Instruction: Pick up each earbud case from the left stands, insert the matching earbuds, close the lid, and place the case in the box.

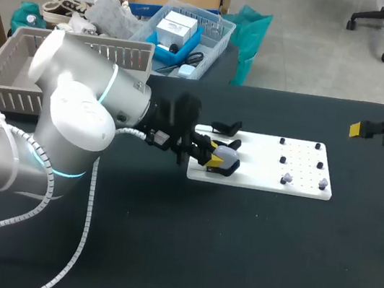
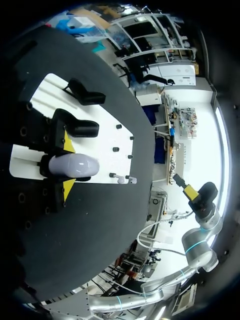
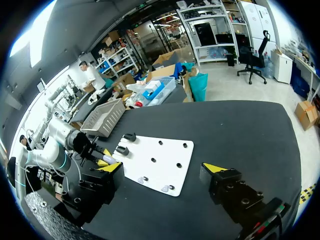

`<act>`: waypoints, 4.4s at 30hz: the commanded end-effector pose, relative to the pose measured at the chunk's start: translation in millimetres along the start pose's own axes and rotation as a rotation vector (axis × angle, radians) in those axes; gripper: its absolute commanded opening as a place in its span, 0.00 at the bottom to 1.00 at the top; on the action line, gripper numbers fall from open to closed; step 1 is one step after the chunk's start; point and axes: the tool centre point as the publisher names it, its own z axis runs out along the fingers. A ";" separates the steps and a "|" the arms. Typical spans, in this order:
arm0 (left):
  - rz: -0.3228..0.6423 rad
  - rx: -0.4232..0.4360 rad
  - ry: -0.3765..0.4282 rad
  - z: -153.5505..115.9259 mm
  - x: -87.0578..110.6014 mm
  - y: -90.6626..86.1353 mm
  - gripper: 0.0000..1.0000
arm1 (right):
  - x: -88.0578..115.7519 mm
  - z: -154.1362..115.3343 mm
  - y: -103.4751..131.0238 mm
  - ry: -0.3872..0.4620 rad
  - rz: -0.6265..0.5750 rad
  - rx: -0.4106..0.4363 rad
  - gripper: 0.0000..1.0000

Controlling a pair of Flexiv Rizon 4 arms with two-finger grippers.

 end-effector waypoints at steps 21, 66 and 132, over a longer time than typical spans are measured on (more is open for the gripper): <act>0.166 0.011 -0.365 -95.1 -81.1 -55.3 0.00 | 0.1 1.0 -1.0 -0.001 -0.001 -0.003 1.00; 0.255 0.079 -0.352 -8.1 -88.9 -81.1 0.00 | 0.1 1.0 -1.0 -0.001 -0.001 -0.003 1.00; 0.261 0.177 -0.371 22.7 -92.2 -65.7 0.00 | 43.0 -27.5 11.1 0.037 -0.037 0.016 1.00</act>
